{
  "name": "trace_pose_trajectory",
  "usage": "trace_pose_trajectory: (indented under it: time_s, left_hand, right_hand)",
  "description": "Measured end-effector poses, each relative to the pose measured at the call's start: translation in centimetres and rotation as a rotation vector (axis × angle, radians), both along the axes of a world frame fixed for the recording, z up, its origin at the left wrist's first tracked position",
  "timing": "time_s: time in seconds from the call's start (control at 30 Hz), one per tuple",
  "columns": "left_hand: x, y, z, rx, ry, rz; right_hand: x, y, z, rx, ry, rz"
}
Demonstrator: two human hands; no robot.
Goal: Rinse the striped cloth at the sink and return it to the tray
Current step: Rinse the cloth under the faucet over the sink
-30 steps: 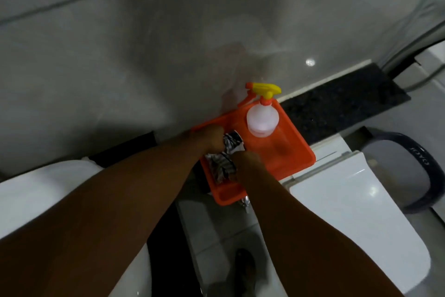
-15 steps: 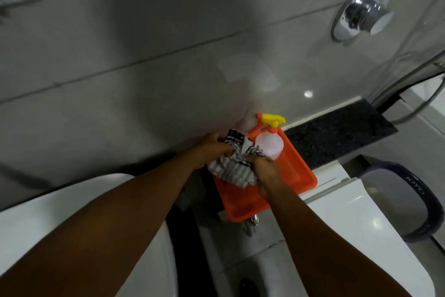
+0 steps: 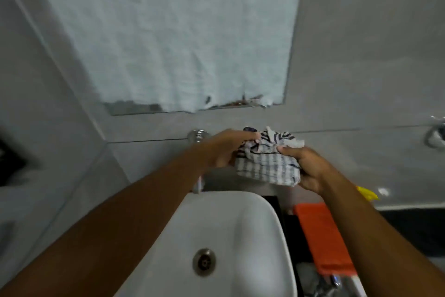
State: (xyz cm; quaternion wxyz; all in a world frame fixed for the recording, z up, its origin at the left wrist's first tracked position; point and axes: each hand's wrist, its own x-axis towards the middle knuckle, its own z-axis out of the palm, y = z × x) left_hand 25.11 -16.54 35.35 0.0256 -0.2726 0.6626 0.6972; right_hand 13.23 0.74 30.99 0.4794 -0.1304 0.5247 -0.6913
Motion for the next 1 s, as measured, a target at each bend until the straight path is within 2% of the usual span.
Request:
trace_pose_trajectory:
  time_s: [0.1, 0.2, 0.33, 0.5, 0.63, 0.7, 0.73, 0.77, 0.87, 0.9, 0.97, 1.0]
  left_hand:
    - [4.7, -3.4, 2.6, -0.238, -0.012, 0.113]
    - [8.7, -6.5, 2.5, -0.497, -0.066, 0.267]
    - [11.9, -9.1, 0.5, -0.506, -0.087, 0.423]
    - [11.4, -10.0, -0.8, -0.571, -0.124, 0.538]
    - [10.1, -8.4, -1.6, -0.933, -0.183, 0.699]
    - [9.4, -6.9, -1.9, -0.996, -0.134, 0.689]
    - [8.8, -6.6, -2.1, -0.967, -0.135, 0.635]
    - [8.2, -6.4, -2.2, -0.915, -0.143, 0.569]
    - [6.4, -6.4, -2.6, -0.788, -0.134, 0.466]
    - [5.7, -6.7, -2.7, -0.759, -0.137, 0.468]
    - [4.8, -7.3, -3.2, -0.612, -0.152, 0.520]
    - [4.9, -7.7, -3.5, -0.439, -0.138, 0.549]
  right_hand:
    - [2.4, -4.2, 2.3, 0.036, 0.051, 0.083]
    - [4.8, -8.0, 3.2, 0.139, 0.178, 0.065]
    - [7.1, -12.1, 3.5, 0.214, 0.301, 0.015]
    - [7.5, -15.2, 3.0, 0.259, 0.362, -0.110]
    - [7.3, -15.9, 2.2, 0.255, 0.365, -0.170]
    - [7.4, -15.7, 1.9, 0.201, 0.402, -0.166]
    - [7.5, -15.5, 1.6, 0.182, 0.491, -0.196]
    - [7.3, -14.9, 1.4, 0.190, 0.686, -0.248]
    - [5.6, -12.3, 0.2, 0.273, 1.598, -0.425]
    - [4.6, -11.7, -0.3, 0.275, 1.801, -0.441]
    - [2.5, -11.1, -1.7, 0.287, 2.056, -0.378]
    - [1.6, -10.9, -2.5, 0.298, 2.135, -0.331]
